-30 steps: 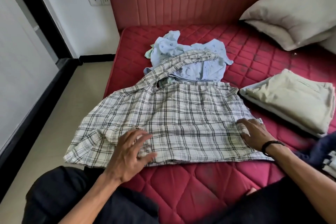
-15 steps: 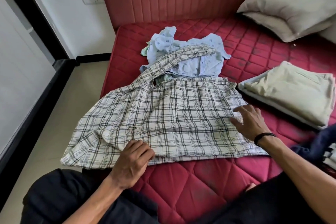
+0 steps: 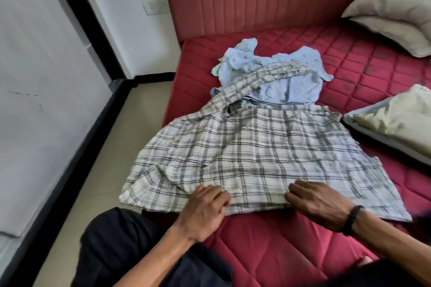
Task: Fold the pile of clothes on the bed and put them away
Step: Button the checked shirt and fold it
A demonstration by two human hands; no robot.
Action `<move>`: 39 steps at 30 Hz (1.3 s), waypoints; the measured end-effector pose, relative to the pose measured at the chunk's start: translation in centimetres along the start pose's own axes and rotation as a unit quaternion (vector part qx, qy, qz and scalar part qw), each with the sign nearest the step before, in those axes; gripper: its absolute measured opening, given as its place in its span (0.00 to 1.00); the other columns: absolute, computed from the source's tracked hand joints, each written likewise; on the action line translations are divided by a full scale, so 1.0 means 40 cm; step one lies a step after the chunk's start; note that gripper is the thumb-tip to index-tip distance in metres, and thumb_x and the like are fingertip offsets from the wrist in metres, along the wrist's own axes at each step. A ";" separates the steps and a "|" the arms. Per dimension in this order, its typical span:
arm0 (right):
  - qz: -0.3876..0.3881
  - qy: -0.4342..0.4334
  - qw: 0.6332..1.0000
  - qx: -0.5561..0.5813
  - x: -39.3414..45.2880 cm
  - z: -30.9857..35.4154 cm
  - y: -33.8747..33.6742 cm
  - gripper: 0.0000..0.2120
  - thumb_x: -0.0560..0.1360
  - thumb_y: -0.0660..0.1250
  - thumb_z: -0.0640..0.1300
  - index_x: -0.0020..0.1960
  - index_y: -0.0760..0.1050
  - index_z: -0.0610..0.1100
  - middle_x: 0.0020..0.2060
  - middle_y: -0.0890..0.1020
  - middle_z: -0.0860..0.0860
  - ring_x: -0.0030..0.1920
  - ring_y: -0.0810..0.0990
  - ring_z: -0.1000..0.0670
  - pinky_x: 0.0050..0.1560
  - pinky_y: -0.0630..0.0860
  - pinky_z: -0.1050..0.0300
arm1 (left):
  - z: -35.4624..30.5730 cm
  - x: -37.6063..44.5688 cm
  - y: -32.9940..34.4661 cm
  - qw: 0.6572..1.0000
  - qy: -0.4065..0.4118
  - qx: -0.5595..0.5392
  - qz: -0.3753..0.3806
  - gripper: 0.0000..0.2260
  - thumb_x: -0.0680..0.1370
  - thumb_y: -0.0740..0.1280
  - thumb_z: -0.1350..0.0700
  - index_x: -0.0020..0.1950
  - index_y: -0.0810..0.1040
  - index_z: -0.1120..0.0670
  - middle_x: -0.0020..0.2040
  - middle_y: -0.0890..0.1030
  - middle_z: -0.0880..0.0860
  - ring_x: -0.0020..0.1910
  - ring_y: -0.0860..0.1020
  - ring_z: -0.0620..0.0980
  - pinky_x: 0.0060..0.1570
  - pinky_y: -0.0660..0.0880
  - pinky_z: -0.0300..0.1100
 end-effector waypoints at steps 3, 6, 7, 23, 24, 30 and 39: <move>0.030 0.035 0.998 0.043 -0.004 0.006 0.021 0.10 0.73 0.66 0.40 0.52 0.73 0.51 0.44 0.72 0.55 0.40 0.76 0.50 0.31 0.74 0.55 | 0.016 0.001 -0.010 0.996 -0.036 -0.081 0.031 0.02 0.77 0.65 0.51 0.49 0.74 0.46 0.43 0.72 0.40 0.41 0.71 0.40 0.44 0.72 0.36; 0.075 0.139 0.971 0.178 -0.034 -0.023 0.039 0.10 0.72 0.71 0.46 0.48 0.71 0.56 0.45 0.71 0.61 0.42 0.76 0.58 0.36 0.76 0.60 | 0.070 0.015 -0.023 0.971 -0.132 -0.200 0.007 0.15 0.82 0.64 0.39 0.43 0.77 0.48 0.37 0.77 0.41 0.36 0.76 0.43 0.36 0.74 0.37; 0.079 0.164 0.959 0.215 -0.039 -0.031 0.039 0.08 0.75 0.71 0.52 0.46 0.72 0.56 0.44 0.72 0.61 0.41 0.76 0.59 0.37 0.76 0.60 | 0.111 0.013 -0.024 0.960 -0.177 -0.215 -0.018 0.17 0.82 0.64 0.38 0.42 0.78 0.49 0.35 0.78 0.41 0.34 0.77 0.44 0.34 0.74 0.39; 0.170 0.513 0.838 0.073 0.140 -0.756 0.194 0.32 0.77 0.70 0.40 0.79 0.64 0.48 0.76 0.71 0.42 0.73 0.72 0.40 0.70 0.72 0.45 | 0.698 0.321 -0.049 0.901 -0.419 -0.095 -0.067 0.26 0.79 0.71 0.41 0.74 0.76 0.51 0.67 0.81 0.58 0.63 0.79 0.63 0.61 0.76 0.55; 0.185 0.522 0.831 0.058 0.136 -0.773 0.193 0.30 0.77 0.72 0.43 0.77 0.66 0.50 0.72 0.75 0.42 0.70 0.75 0.40 0.65 0.75 0.46 | 0.704 0.338 -0.053 0.898 -0.417 -0.120 -0.067 0.23 0.79 0.71 0.41 0.69 0.79 0.51 0.63 0.83 0.57 0.57 0.82 0.61 0.55 0.77 0.50; 0.201 0.534 0.821 0.036 0.112 -0.834 0.183 0.20 0.79 0.70 0.43 0.70 0.77 0.52 0.65 0.81 0.42 0.63 0.80 0.38 0.58 0.79 0.46 | 0.847 0.337 -0.112 0.808 -0.476 -0.289 -0.193 0.09 0.79 0.73 0.50 0.49 0.83 0.56 0.21 0.77 0.48 0.17 0.72 0.41 0.19 0.69 0.32; 0.179 0.538 0.823 -0.020 0.129 -0.838 0.116 0.11 0.81 0.64 0.43 0.59 0.81 0.44 0.55 0.83 0.42 0.55 0.83 0.38 0.51 0.81 0.46 | 0.863 0.349 -0.118 0.784 -0.465 -0.379 -0.161 0.05 0.83 0.68 0.58 0.48 0.78 0.56 0.23 0.78 0.49 0.19 0.75 0.40 0.19 0.74 0.33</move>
Point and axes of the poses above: each hand's wrist, its own x-axis towards the middle knuckle, its own y-axis out of the palm, z = x × y, the point moved 6 cm from there along x, towards the middle knuckle
